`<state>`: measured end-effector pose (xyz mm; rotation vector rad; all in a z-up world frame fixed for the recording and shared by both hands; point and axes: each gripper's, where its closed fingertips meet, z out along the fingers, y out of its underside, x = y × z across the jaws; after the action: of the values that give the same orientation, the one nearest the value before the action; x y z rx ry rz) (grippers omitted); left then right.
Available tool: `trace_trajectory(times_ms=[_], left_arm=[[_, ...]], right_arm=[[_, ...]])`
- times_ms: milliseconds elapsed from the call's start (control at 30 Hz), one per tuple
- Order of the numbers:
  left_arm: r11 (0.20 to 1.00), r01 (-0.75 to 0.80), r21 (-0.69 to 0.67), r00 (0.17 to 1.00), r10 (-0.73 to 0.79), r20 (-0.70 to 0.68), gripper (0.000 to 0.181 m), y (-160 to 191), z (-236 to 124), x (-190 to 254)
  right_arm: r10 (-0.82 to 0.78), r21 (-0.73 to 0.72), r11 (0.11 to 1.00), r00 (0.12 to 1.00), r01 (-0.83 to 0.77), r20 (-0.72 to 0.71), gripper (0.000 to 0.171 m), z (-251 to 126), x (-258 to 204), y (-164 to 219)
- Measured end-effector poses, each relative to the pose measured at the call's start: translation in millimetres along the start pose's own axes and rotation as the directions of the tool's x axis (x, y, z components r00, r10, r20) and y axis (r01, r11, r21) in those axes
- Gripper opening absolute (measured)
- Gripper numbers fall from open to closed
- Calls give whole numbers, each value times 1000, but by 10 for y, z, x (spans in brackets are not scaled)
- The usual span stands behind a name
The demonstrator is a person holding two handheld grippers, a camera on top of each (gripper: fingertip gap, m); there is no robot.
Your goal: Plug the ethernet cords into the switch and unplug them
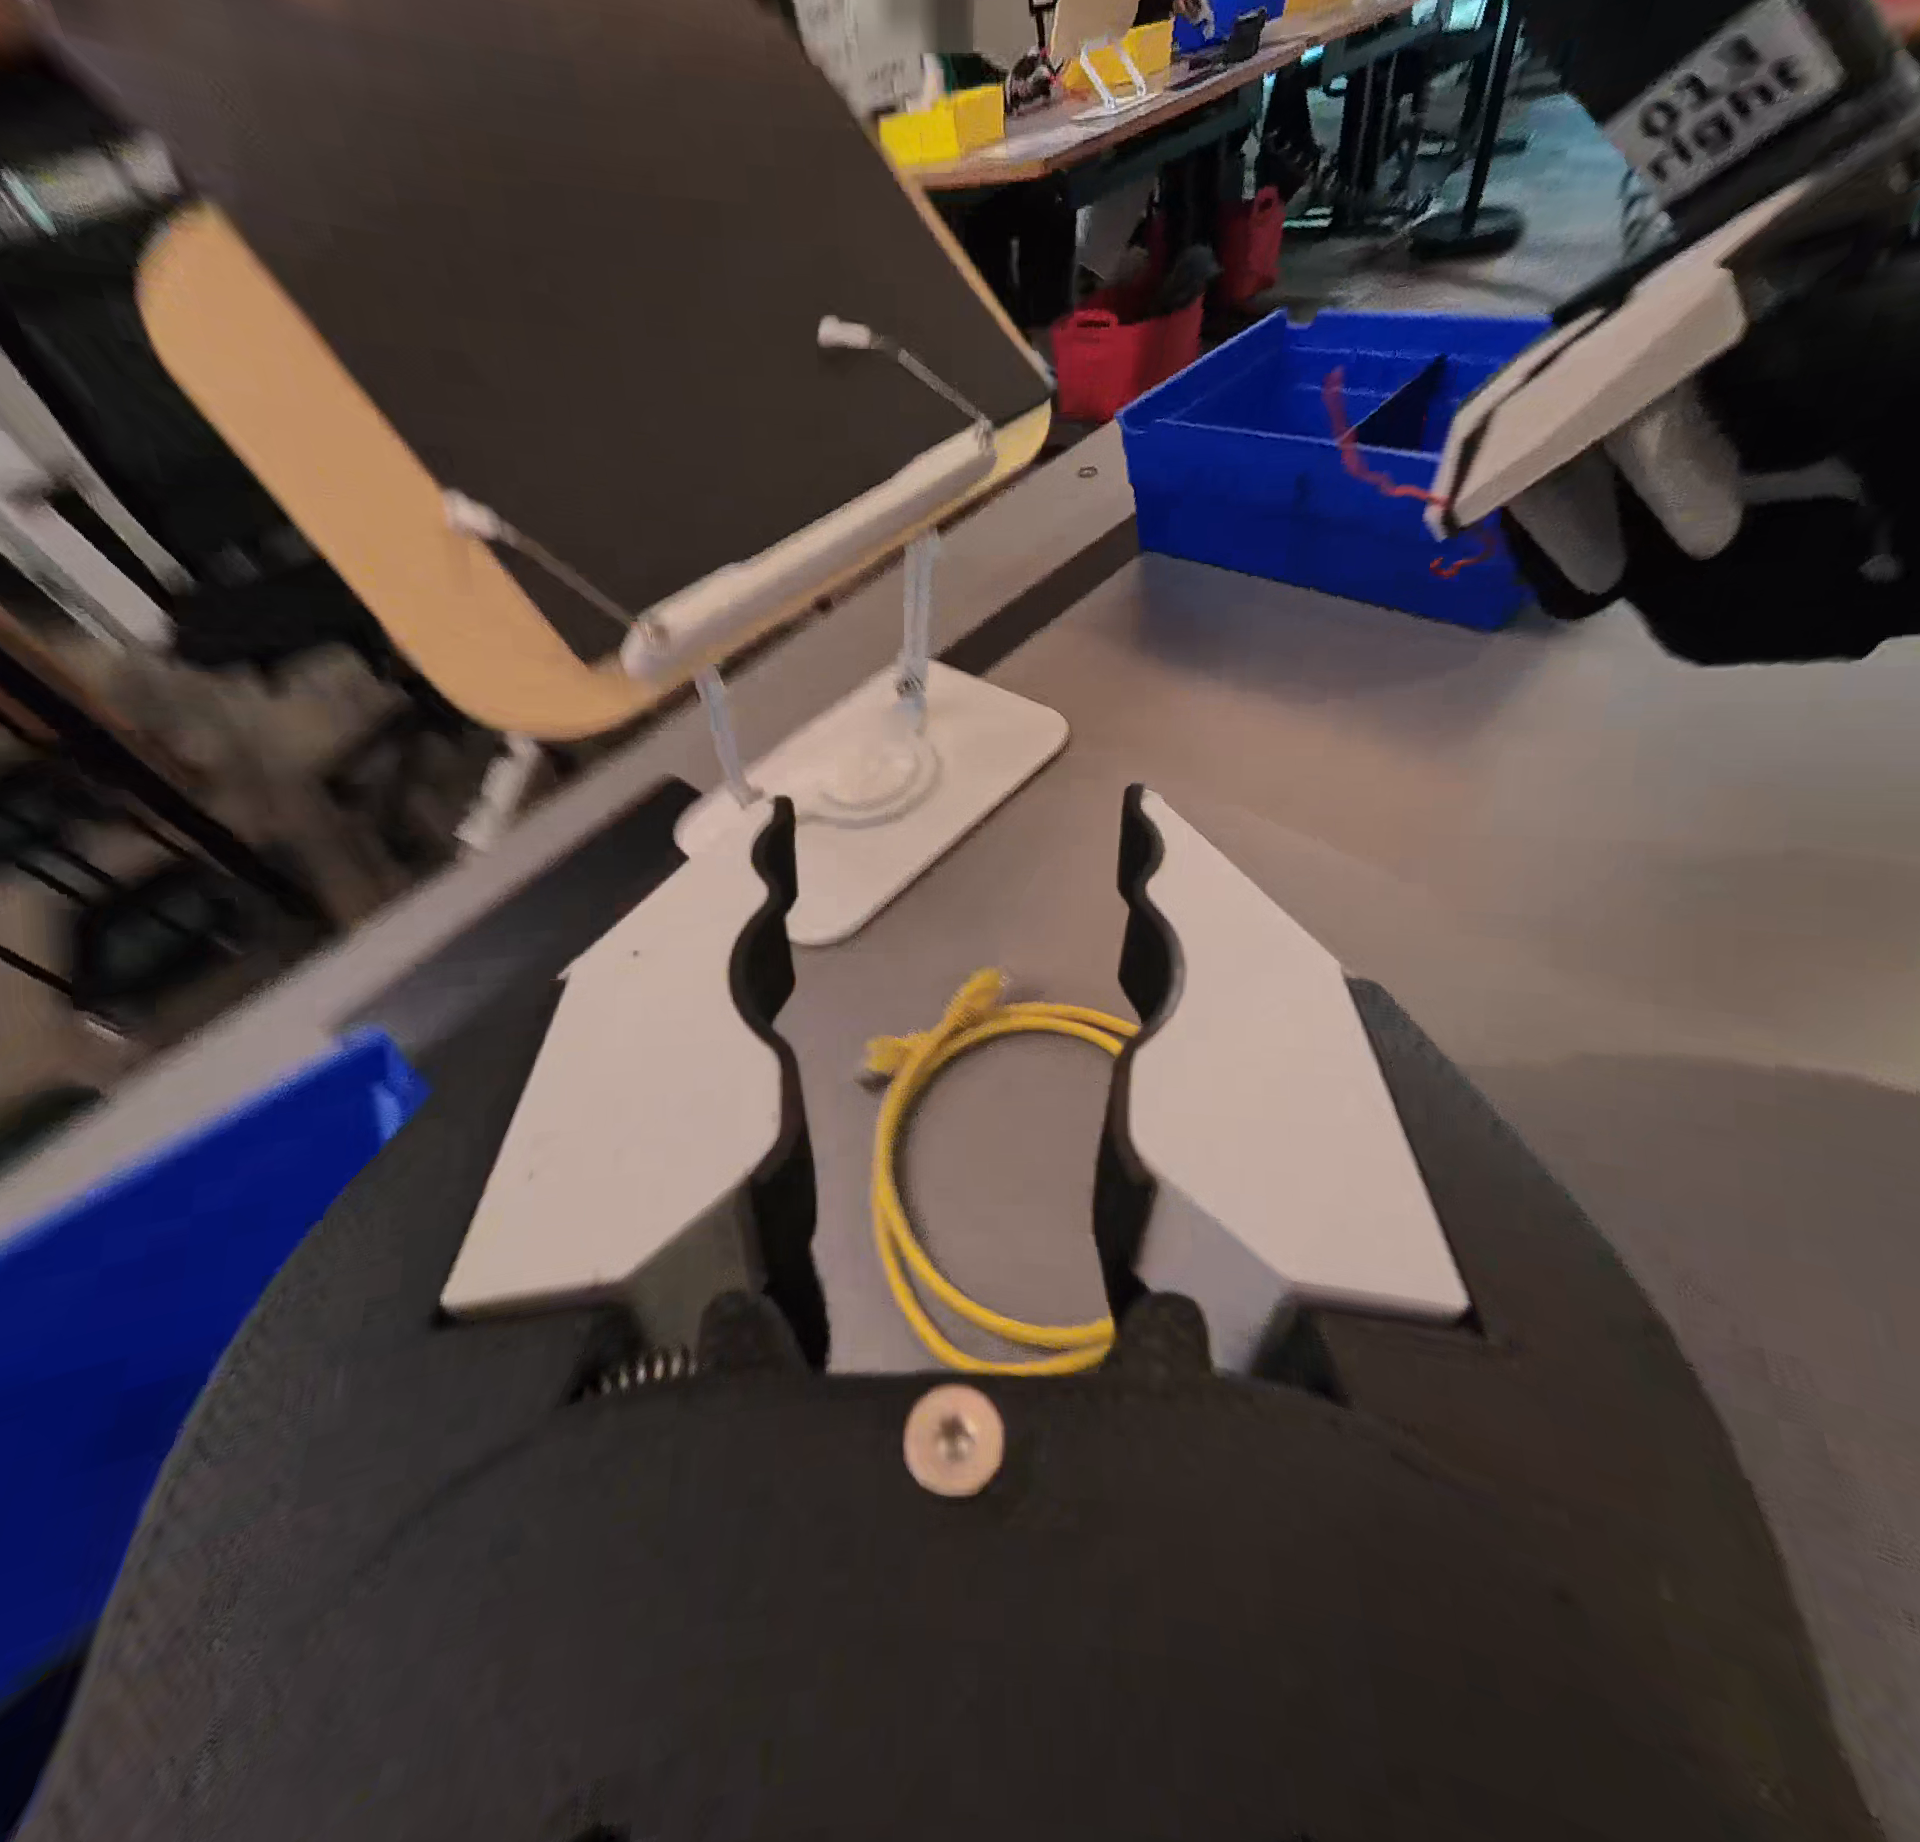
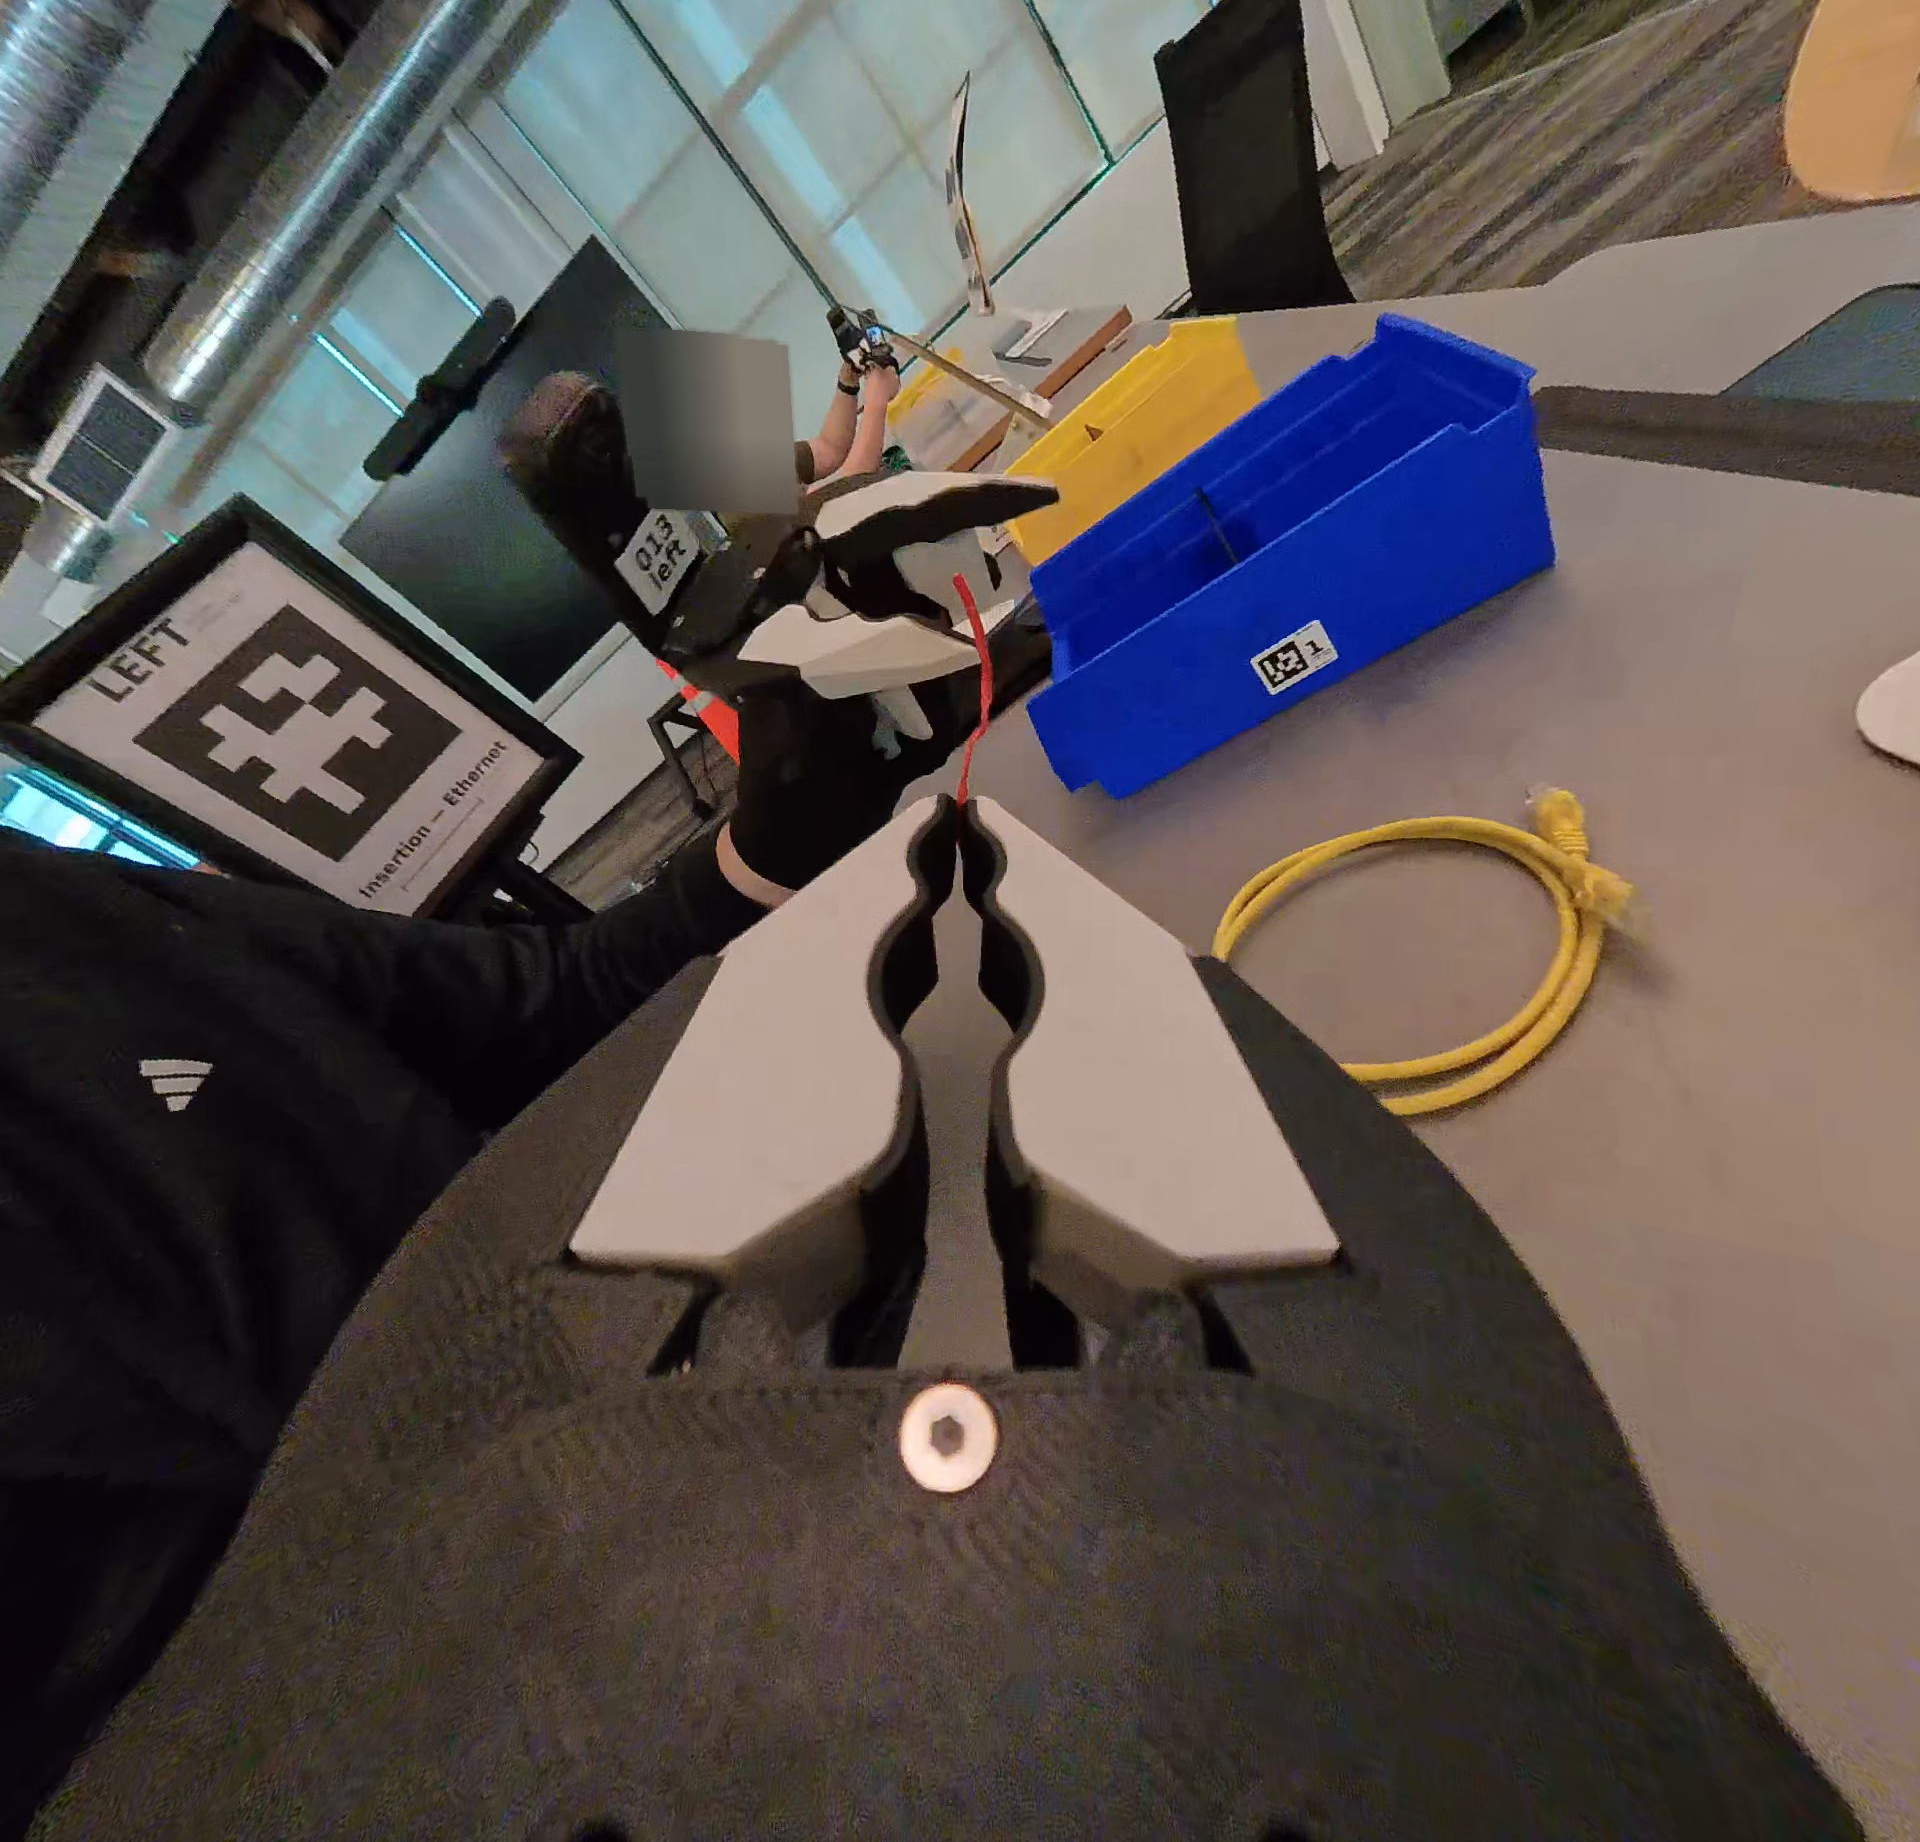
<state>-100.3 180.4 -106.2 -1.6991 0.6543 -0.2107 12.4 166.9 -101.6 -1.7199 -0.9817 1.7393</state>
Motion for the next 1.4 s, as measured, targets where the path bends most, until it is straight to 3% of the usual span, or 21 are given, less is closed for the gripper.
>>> trace_trajectory(times_ms=[167,367,433,633,700,767,833,933,1033,1200,1300,1400], left_arm=[[921,-387,-44,919,389,68,69,-191,87,463],[689,-724,-19,670,710,217,52,-363,90,901],[635,-771,-54,611,760,222,49,-304,146,956],[590,-802,-94,562,798,217,24,-188,231,1015],[572,-816,-88,547,812,204,3,-153,238,1066],[566,-819,-97,541,817,201,0,-112,256,1098],[611,-789,-70,591,785,186,0,-114,257,1123],[749,-662,40,747,654,116,0,-188,227,1137],[891,-424,162,901,433,-20,0,-266,165,1137],[953,-118,279,947,193,-258,2,-373,37,1118],[981,36,190,973,9,-231,0,-133,119,728],[976,92,198,962,-36,-270,0,-103,72,667]], right_arm=[[99,-10,995,994,-98,49,0,157,-121,241],[171,-42,985,982,-168,79,0,204,-160,377],[179,-57,983,979,-174,98,0,207,-191,398],[179,-105,980,977,-167,113,0,199,-247,466],[189,-106,979,972,-176,137,0,194,-281,456],[176,-119,980,975,-161,132,0,190,-293,470],[147,-123,984,981,-131,126,0,173,-310,466],[98,-91,992,986,-86,137,0,174,-389,386],[52,-61,997,989,-44,140,0,213,-478,306],[-19,6,1000,983,18,181,0,234,-629,188],[-57,152,988,954,12,294,0,69,-893,-95],[-132,256,964,961,67,245,0,-107,-966,-313]])
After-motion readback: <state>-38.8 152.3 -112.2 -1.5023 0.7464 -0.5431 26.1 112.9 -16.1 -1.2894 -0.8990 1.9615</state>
